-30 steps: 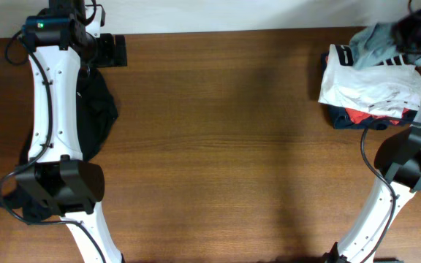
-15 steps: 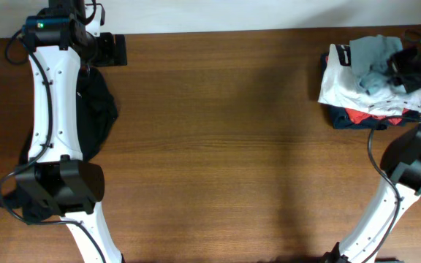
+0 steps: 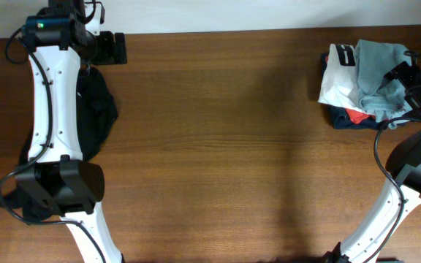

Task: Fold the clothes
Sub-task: 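Carry the bundle right and place it on the clothes stack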

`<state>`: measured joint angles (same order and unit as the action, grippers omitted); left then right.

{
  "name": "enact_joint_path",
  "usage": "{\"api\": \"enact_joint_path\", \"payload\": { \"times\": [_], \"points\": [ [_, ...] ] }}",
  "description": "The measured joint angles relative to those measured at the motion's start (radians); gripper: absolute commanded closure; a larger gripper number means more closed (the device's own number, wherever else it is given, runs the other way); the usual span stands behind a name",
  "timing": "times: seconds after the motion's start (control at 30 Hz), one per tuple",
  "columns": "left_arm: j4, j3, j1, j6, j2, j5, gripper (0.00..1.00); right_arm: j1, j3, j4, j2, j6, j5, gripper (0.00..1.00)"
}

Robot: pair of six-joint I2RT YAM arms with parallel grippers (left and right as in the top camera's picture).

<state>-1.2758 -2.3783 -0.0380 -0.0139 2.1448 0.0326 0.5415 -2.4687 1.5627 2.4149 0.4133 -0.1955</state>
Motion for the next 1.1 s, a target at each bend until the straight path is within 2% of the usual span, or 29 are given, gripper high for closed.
{"api": "enact_joint_path", "payload": {
  "times": [0.23, 0.37, 0.5, 0.6, 0.63, 0.67, 0.83, 1.1],
  "points": [
    [0.0, 0.0, 0.0, 0.0, 0.0, 0.0, 0.01, 0.0, 0.0, -0.062, 0.0, -0.175, -0.005, 0.06],
    [0.001, 0.0, 0.0, 0.0, 0.0, 0.0, 0.01, 0.0, 0.0, -0.153, 0.0, -0.244, -0.005, 0.19],
    [0.001, 0.0, 0.0, 0.0, 0.0, 0.0, 0.01, -0.002, 0.0, -0.261, 0.0, -0.283, -0.001, 0.5],
    [0.001, 0.0, 0.0, 0.0, 0.0, 0.0, 0.01, -0.01, 0.001, -0.326, 0.0, -0.286, 0.018, 0.83],
    [0.002, 0.0, 0.0, 0.0, 0.0, 0.0, 0.01, -0.014, 0.004, -0.352, 0.0, -0.299, 0.024, 0.91],
    [0.002, 0.0, 0.0, 0.0, 0.0, 0.0, 0.01, -0.019, 0.008, -0.369, 0.0, -0.304, 0.026, 0.94],
    [0.01, 0.0, 0.0, 0.0, 0.0, 0.0, 0.01, -0.055, 0.07, -0.473, 0.0, -0.336, 0.053, 0.96],
    [0.024, 0.0, 0.0, 0.0, 0.0, 0.0, 0.01, -0.101, 0.325, -0.743, 0.0, -0.388, 0.082, 0.96]
  ]
}}
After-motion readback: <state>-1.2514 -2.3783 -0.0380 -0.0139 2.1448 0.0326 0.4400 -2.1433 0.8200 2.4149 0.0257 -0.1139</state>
